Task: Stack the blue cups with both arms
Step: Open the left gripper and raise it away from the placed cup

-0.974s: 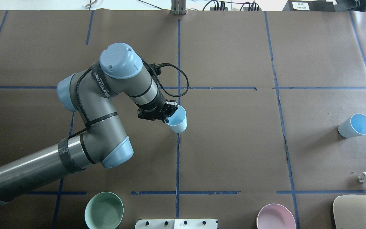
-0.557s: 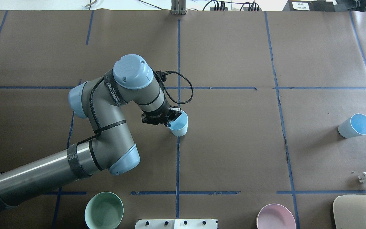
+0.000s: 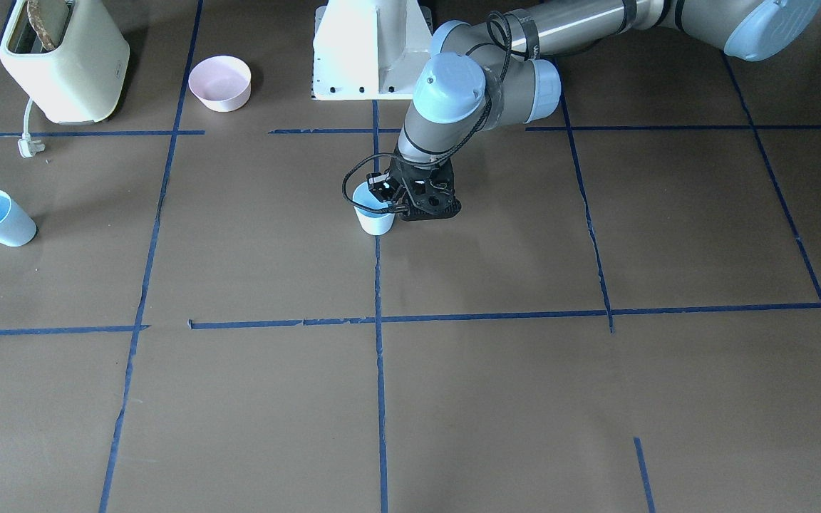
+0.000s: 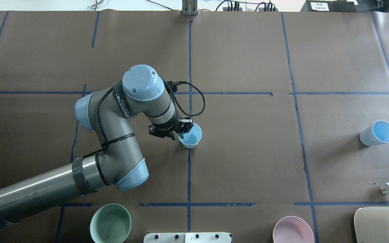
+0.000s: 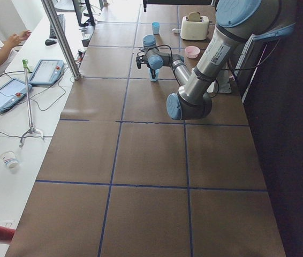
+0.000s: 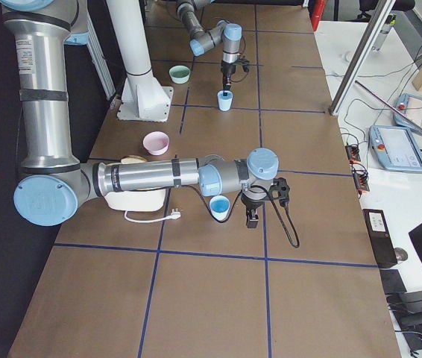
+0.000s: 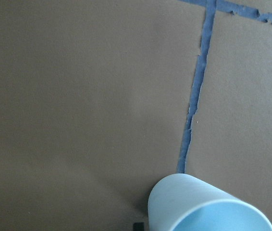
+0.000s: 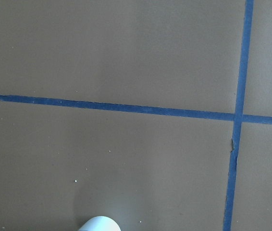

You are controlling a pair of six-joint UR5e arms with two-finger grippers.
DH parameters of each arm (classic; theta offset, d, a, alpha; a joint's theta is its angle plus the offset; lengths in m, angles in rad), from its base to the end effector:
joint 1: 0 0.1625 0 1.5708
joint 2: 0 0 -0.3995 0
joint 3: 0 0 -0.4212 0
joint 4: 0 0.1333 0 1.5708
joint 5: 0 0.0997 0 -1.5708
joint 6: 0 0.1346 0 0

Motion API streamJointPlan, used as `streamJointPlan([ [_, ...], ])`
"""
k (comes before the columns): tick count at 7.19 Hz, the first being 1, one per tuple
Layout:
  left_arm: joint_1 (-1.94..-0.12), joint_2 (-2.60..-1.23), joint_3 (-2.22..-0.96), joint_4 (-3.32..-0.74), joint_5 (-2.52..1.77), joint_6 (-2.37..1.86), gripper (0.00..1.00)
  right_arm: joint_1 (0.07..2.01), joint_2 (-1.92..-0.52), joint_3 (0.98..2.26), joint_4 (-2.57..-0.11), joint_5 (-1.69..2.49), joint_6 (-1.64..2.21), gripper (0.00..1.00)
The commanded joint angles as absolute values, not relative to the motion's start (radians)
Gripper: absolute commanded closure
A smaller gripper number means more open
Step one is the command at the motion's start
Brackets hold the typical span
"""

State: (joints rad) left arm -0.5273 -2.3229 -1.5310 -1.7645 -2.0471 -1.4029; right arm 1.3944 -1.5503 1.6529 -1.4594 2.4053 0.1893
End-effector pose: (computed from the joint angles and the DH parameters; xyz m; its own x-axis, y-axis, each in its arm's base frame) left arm 0.6098 -0.4379 0.1743 0.5482 -0.1474 -0.8232 0.0444 0.9881 -0.1473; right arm -0.0624 -0.5412 0.5859 0.6545 -0.0869 0.7511 0.0492 0.9962 0.0723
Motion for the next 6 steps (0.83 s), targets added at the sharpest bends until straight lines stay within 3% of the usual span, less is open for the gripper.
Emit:
streamJointPlan([
  [1, -0.534, -2.319, -1.595, -1.761, -2.017, -1.408, 0.0, 1.394, -1.56, 1.643, -1.399, 2.405, 0.195, 0.0],
  [3, -0.622, -2.229, -1.748, -1.761, -2.026, -1.408, 0.0, 1.394, -1.621, 1.675, -1.396, 2.407, 0.202, 0.0],
  [6, -0.709, -2.189, -1.775, -1.761, -2.068, -1.404, 0.0, 1.289, -1.731, 1.77, -1.34, 2.434, 0.336, 0.01],
])
